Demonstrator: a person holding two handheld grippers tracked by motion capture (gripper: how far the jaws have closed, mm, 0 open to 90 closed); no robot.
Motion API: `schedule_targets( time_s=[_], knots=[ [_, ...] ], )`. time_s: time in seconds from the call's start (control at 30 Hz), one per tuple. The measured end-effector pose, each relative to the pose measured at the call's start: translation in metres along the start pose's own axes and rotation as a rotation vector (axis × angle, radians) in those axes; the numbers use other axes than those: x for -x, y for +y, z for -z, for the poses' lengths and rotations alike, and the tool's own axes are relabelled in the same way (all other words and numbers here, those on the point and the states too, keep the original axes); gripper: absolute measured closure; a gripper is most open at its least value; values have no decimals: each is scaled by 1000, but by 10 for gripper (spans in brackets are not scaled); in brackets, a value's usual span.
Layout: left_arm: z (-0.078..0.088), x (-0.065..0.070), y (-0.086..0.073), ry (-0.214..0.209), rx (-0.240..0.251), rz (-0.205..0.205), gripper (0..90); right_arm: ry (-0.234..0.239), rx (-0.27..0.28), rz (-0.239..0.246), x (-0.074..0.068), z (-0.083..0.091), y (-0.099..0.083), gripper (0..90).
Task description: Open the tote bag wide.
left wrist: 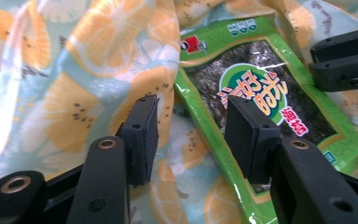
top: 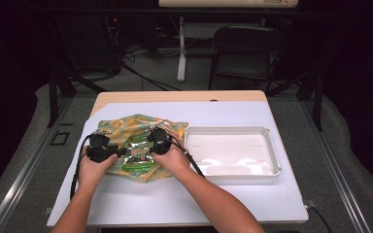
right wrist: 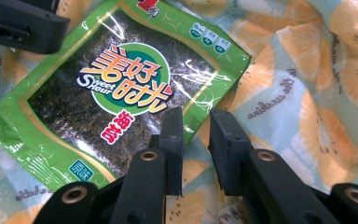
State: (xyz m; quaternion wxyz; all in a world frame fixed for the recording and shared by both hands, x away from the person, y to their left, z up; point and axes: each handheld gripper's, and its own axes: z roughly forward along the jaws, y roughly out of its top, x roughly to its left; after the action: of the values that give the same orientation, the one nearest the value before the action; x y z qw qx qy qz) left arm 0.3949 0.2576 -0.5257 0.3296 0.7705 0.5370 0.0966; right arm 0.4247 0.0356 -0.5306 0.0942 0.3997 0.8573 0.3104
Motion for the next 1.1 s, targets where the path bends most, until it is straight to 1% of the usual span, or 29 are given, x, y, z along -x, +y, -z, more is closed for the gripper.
schedule_targets(
  time_s=[0.07, 0.17, 0.2, 0.3, 0.33, 0.37, 0.53, 0.63, 0.8, 0.83, 0.9, 0.93, 1.0, 1.03, 1.1],
  knots=[
    [-2, 1, 0, -17, -6, 15, 546, 3, 8, -1, 0, -1, -1, 752],
    [-3, 2, 0, -34, -19, 18, 545, 4, 10, -2, 1, -1, -1, 753],
    [-3, 2, 0, -38, -27, 21, 545, 6, 9, -7, 1, -1, -1, 753],
    [-5, 2, 0, -45, -28, 29, 545, 7, 9, -13, 1, 0, -2, 754],
    [-5, 2, 0, -51, -35, 32, 544, 4, 5, -9, 1, 0, -2, 754],
    [-6, 2, 0, -55, -36, 36, 543, 6, 14, -9, 1, -1, -2, 754],
    [-9, 2, 0, -72, -43, 53, 537, 10, 21, -12, 1, -1, -3, 754],
    [-10, 2, -1, -77, -44, 57, 533, 8, 8, -14, 2, 0, -3, 754],
    [-13, 2, -1, -108, -55, 77, 520, 11, 9, -10, 3, 0, -3, 755],
    [-14, 2, -1, -113, -57, 81, 519, 11, 14, -15, 3, 0, -3, 754],
    [-15, 2, -1, -115, -60, 83, 518, 11, 15, -16, 2, -1, -3, 756],
    [-15, 2, -1, -120, -63, 85, 516, 12, 7, -9, 3, 0, -3, 755],
    [-15, 2, -1, -123, -65, 88, 516, 16, 16, -17, 3, -1, -3, 755],
    [-15, 2, -1, -123, -65, 89, 516, 13, -13, -7, 3, 1, -2, 756],
    [-15, 2, -1, -125, -64, 87, 516, 13, -13, -6, 4, 1, -2, 756]
  ],
)
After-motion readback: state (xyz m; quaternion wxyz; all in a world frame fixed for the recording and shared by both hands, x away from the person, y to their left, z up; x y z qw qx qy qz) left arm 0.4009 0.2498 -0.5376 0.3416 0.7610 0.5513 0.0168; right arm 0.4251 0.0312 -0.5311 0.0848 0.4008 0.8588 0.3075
